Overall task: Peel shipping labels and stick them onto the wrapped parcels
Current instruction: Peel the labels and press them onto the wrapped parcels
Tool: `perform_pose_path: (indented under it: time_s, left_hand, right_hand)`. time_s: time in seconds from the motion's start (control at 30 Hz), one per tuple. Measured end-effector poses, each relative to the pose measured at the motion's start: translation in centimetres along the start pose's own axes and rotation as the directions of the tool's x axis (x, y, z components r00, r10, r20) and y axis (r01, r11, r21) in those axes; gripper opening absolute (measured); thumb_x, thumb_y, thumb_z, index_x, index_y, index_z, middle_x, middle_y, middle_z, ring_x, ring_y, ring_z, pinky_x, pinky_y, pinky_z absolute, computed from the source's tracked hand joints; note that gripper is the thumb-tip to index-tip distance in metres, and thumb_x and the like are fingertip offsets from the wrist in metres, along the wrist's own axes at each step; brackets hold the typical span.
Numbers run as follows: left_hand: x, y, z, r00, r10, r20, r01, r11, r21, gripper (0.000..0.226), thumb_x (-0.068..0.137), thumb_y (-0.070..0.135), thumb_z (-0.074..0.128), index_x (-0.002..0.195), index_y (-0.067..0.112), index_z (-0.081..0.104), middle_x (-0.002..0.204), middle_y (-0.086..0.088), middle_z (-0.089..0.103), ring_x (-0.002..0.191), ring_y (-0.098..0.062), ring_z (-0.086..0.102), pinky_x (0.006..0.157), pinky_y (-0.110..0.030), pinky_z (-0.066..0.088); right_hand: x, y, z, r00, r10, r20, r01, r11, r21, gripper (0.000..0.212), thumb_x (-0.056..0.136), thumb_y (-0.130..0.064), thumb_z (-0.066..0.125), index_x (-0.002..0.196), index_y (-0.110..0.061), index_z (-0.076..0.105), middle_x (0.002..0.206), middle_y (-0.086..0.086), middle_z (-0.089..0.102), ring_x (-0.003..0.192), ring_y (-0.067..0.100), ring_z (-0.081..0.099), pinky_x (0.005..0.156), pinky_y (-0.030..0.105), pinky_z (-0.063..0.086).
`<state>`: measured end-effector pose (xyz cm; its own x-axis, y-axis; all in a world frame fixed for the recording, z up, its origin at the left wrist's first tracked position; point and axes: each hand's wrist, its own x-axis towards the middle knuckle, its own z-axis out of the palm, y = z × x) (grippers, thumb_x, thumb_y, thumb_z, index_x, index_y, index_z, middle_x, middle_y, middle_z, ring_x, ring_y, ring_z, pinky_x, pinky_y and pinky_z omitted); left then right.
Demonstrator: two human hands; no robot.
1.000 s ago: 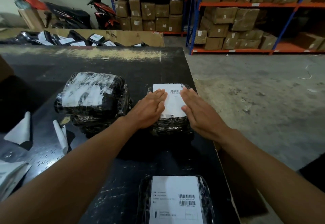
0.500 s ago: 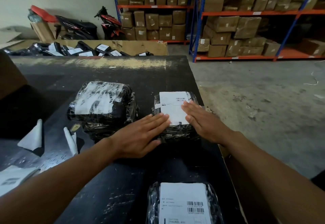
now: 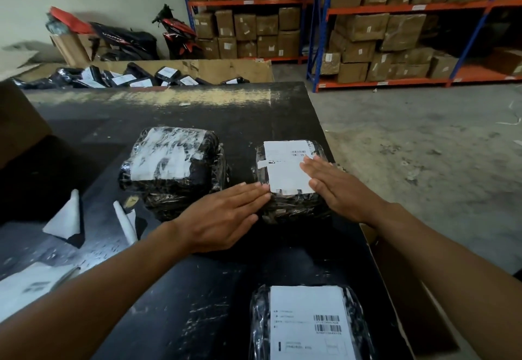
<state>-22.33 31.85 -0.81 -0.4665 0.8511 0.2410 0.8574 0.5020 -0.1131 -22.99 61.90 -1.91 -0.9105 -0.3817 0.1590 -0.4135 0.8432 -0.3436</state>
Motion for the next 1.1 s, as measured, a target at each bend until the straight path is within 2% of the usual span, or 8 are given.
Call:
perform_pose_path:
  time_s: [0.1, 0.2, 0.37, 0.57, 0.67, 0.83, 1.0, 1.1]
  left_hand:
    - [0.3, -0.1, -1.2, 0.988, -0.065, -0.139, 0.052, 0.994, -0.097, 0.049, 0.103, 0.031, 0.031, 0.138, 0.004, 0.052, 0.142, -0.009, 0.054, 0.134, -0.019, 0.047, 0.115, -0.034, 0.033]
    - [4.0, 0.4, -2.3, 0.962, -0.216, -0.164, 0.165, 0.946, -0.279, 0.056, 0.103, 0.041, 0.027, 0.145, 0.007, 0.044, 0.151, -0.009, 0.042, 0.141, -0.015, 0.036, 0.12, -0.025, 0.019]
    - [9.3, -0.5, -1.5, 0.927, -0.246, 0.284, 0.323, 0.907, -0.27, 0.066, 0.103, 0.049, 0.024, 0.156, 0.015, 0.006, 0.164, -0.002, -0.001, 0.149, -0.008, -0.003, 0.119, -0.024, -0.003]
    - [6.6, -1.7, -3.8, 0.86, -0.222, 0.46, 0.305, 0.945, -0.115, 0.06, 0.104, 0.045, 0.02, 0.156, 0.015, 0.015, 0.164, 0.0, 0.006, 0.15, -0.009, 0.005, 0.119, -0.024, 0.001]
    - [7.2, -1.7, -4.7, 0.877, -0.267, 0.4, 0.329, 0.94, -0.094, 0.055, 0.105, 0.041, 0.019, 0.152, 0.015, 0.031, 0.162, -0.002, 0.019, 0.148, -0.014, 0.02, 0.122, -0.033, 0.013]
    - [7.9, -1.5, -3.0, 0.861, -0.226, 0.455, 0.321, 0.936, -0.142, 0.058, 0.106, 0.038, 0.018, 0.156, 0.013, 0.006, 0.164, -0.002, 0.0, 0.149, -0.009, 0.0, 0.117, -0.021, -0.003]
    - [7.0, -3.6, -4.3, 0.861, -0.288, 0.419, 0.363, 0.925, -0.111, 0.054, 0.105, 0.04, 0.02, 0.152, 0.016, 0.03, 0.161, -0.001, 0.022, 0.145, -0.018, 0.028, 0.121, -0.039, 0.021]
    - [9.6, -4.0, -4.1, 0.888, -0.296, 0.352, 0.367, 0.917, -0.156, 0.054, 0.106, 0.037, 0.019, 0.154, 0.013, 0.024, 0.162, -0.002, 0.016, 0.148, -0.015, 0.019, 0.122, -0.033, 0.009]
  right_hand:
    - [0.2, 0.5, -0.3, 1.0, -0.008, 0.003, 0.008, 1.0, 0.018, 0.058, 0.101, -0.046, 0.021, 0.155, -0.023, 0.025, 0.162, -0.009, 0.017, 0.15, 0.004, 0.005, 0.121, 0.028, 0.012]
    - [0.4, 0.6, -0.4, 1.0, -0.009, 0.005, 0.009, 1.0, 0.013, 0.06, 0.098, -0.047, 0.021, 0.154, -0.023, 0.027, 0.161, -0.007, 0.02, 0.15, 0.006, 0.008, 0.121, 0.027, 0.012]
    - [0.3, 0.5, -0.3, 1.0, 0.002, -0.008, -0.002, 1.0, 0.016, 0.059, 0.097, -0.047, 0.022, 0.153, -0.028, 0.026, 0.16, -0.012, 0.017, 0.149, 0.002, 0.006, 0.116, 0.016, 0.004]
    - [0.2, 0.7, 0.1, 0.999, -0.022, -0.025, 0.023, 0.998, 0.064, 0.057, 0.099, -0.044, 0.026, 0.152, -0.024, 0.031, 0.156, -0.016, 0.018, 0.149, 0.002, 0.008, 0.119, 0.02, 0.007]
    - [0.4, 0.7, 0.3, 0.998, -0.018, -0.058, 0.022, 0.997, 0.07, 0.057, 0.099, -0.042, 0.027, 0.151, -0.022, 0.033, 0.155, -0.015, 0.019, 0.148, 0.002, 0.01, 0.116, 0.015, 0.004]
    - [0.5, 0.6, 0.4, 0.997, -0.007, -0.071, 0.013, 0.996, 0.088, 0.057, 0.099, -0.042, 0.028, 0.151, -0.021, 0.035, 0.158, -0.01, 0.025, 0.149, 0.005, 0.011, 0.118, 0.019, 0.007]
    - [0.4, 0.4, 0.9, 0.994, -0.006, -0.106, 0.017, 0.995, 0.102, 0.055, 0.099, -0.039, 0.03, 0.15, -0.019, 0.036, 0.158, -0.008, 0.026, 0.149, 0.007, 0.013, 0.119, 0.021, 0.009]
    - [0.5, 0.2, 0.6, 0.994, 0.01, -0.108, 0.0, 0.996, 0.089, 0.055, 0.098, -0.04, 0.029, 0.15, -0.022, 0.036, 0.156, -0.011, 0.025, 0.148, 0.004, 0.012, 0.117, 0.019, 0.008]
